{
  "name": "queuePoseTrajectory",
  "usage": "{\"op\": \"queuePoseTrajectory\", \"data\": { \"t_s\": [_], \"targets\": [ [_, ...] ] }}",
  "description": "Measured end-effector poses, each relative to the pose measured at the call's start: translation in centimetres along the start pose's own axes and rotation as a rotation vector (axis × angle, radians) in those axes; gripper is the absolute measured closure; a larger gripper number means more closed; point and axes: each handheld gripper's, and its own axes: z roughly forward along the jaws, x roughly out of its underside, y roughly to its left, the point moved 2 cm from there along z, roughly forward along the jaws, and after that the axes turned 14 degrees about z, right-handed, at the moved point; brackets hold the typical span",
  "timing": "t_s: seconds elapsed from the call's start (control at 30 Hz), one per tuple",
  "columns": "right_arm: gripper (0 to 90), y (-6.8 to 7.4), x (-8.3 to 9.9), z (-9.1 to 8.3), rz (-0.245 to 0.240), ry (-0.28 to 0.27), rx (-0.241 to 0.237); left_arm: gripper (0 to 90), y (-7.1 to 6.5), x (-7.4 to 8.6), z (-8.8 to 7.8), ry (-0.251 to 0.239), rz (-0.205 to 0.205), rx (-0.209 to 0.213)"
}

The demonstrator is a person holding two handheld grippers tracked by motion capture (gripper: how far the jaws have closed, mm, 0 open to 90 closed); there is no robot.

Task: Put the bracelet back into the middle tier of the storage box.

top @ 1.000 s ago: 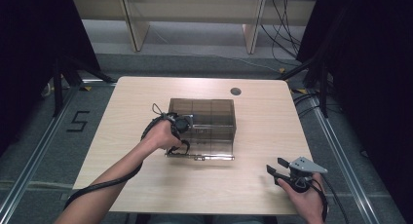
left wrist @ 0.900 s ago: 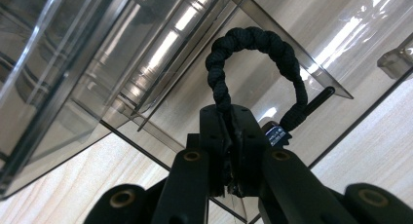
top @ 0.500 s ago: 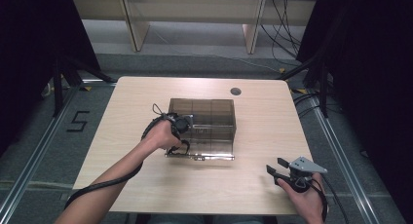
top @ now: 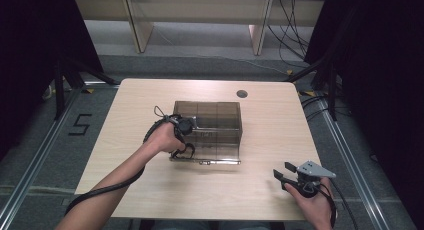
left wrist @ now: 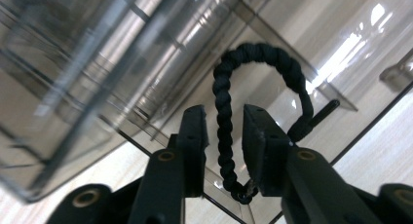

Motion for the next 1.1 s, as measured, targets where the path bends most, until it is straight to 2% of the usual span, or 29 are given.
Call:
{"op": "queuePoseTrajectory", "data": {
  "t_s": [0.17,0.33,0.47,0.8,0.83,1.0,1.1],
  "targets": [
    [43.9,0.07,0.01,0.01,0.005,0.004,-0.006,67.7,0.02,-0.14,-0.77,-0.023,0.005,-0.018],
    [43.9,0.04,0.01,0.01,0.005,0.002,-0.005,79.4,-0.29,-0.15,-0.49,-0.014,0.007,-0.015],
    [43.9,0.05,0.02,0.02,0.004,0.002,-0.005,84.4,-0.3,-0.15,-0.27,0.014,0.017,-0.018],
    [43.8,-0.01,0.05,0.01,0.002,0.006,-0.003,84.9,-0.18,-0.11,-0.36,0.028,0.023,-0.033],
    [43.8,-0.01,0.05,0.0,0.002,0.006,-0.002,84.8,-0.23,-0.06,-0.24,0.01,0.012,-0.039],
    [43.8,0.07,0.05,0.01,0.004,0.007,-0.007,81.5,-0.17,0.12,-0.54,0.007,0.004,-0.036],
    [43.8,0.06,0.04,0.02,0.005,0.006,-0.006,77.8,-0.22,0.23,-0.82,-0.021,-0.022,-0.03]
  ]
}}
